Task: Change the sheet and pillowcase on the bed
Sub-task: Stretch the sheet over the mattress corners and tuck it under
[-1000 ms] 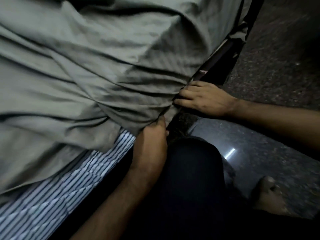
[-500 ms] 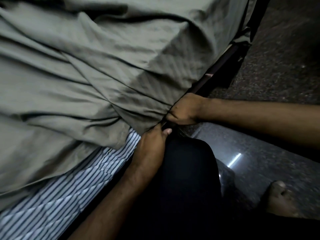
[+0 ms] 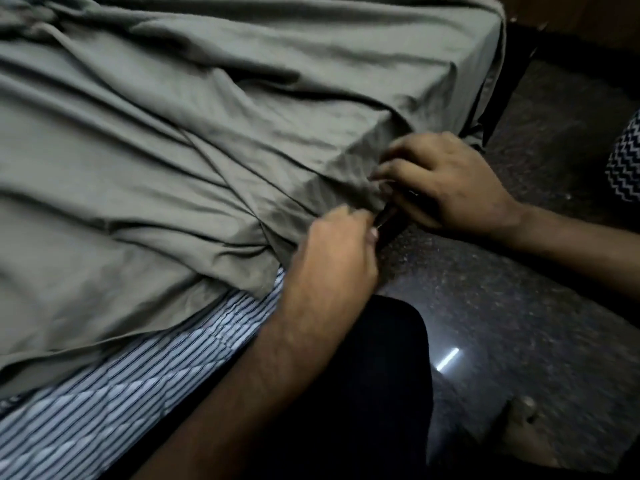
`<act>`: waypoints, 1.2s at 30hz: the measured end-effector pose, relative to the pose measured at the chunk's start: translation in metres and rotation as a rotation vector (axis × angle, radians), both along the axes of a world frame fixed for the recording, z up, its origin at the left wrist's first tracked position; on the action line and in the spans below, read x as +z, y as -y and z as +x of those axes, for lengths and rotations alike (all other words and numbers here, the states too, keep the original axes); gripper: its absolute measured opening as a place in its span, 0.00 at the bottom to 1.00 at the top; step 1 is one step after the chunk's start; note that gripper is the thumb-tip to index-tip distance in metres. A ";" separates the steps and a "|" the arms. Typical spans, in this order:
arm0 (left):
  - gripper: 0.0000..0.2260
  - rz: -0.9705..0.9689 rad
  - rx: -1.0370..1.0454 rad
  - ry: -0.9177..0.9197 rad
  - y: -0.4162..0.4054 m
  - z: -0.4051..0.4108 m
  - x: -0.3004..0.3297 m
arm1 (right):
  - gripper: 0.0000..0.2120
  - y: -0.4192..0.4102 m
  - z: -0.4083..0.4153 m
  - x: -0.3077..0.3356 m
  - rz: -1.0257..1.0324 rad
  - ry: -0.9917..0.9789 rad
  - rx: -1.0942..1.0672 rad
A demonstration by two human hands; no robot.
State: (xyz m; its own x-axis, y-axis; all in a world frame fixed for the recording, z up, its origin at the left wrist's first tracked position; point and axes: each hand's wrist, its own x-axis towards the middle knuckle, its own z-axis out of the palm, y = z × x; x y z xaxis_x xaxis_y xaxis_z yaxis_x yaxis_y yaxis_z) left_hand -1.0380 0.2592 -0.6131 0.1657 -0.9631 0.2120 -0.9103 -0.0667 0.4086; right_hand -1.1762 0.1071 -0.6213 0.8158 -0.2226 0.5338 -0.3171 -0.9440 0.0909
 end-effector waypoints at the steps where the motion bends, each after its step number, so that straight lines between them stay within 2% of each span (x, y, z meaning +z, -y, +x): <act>1: 0.10 -0.078 0.011 0.036 0.005 0.012 0.011 | 0.15 -0.004 0.012 0.012 0.024 0.051 -0.012; 4: 0.09 -0.194 0.019 0.173 0.008 0.050 0.031 | 0.17 -0.012 0.048 0.032 0.032 0.050 -0.010; 7: 0.09 -0.170 0.040 0.324 0.008 0.094 0.044 | 0.20 -0.017 0.078 0.041 0.112 -0.075 -0.036; 10: 0.14 -0.094 0.049 0.180 0.000 0.138 0.040 | 0.30 -0.023 0.098 0.047 0.332 -0.123 -0.042; 14: 0.17 -0.189 0.125 0.070 -0.031 0.168 0.034 | 0.40 -0.056 0.114 0.049 0.299 -0.183 -0.117; 19: 0.12 -0.197 -0.033 0.022 -0.056 0.176 0.032 | 0.29 -0.087 0.132 0.042 0.199 -0.117 -0.145; 22: 0.07 -0.187 -0.004 0.073 -0.052 0.172 0.030 | 0.18 -0.084 0.141 0.041 0.108 -0.071 -0.170; 25: 0.07 -0.188 0.030 0.178 -0.047 0.166 0.030 | 0.09 -0.089 0.152 0.040 0.014 -0.010 -0.152; 28: 0.06 -0.274 -0.002 0.084 -0.059 0.162 0.030 | 0.07 -0.096 0.154 0.045 -0.046 0.013 -0.080; 31: 0.04 -0.354 0.005 -0.148 -0.088 0.158 0.036 | 0.21 -0.109 0.143 0.049 -0.037 -0.079 0.111; 33: 0.04 -0.343 0.039 -0.207 -0.116 0.162 0.040 | 0.26 -0.116 0.137 0.045 -0.081 -0.178 0.187; 34: 0.05 -0.313 0.061 -0.202 -0.132 0.166 0.040 | 0.22 -0.122 0.137 0.042 -0.120 -0.181 0.191; 36: 0.07 -0.231 0.127 -0.143 -0.162 0.172 0.042 | 0.09 -0.140 0.142 0.036 -0.178 -0.079 0.191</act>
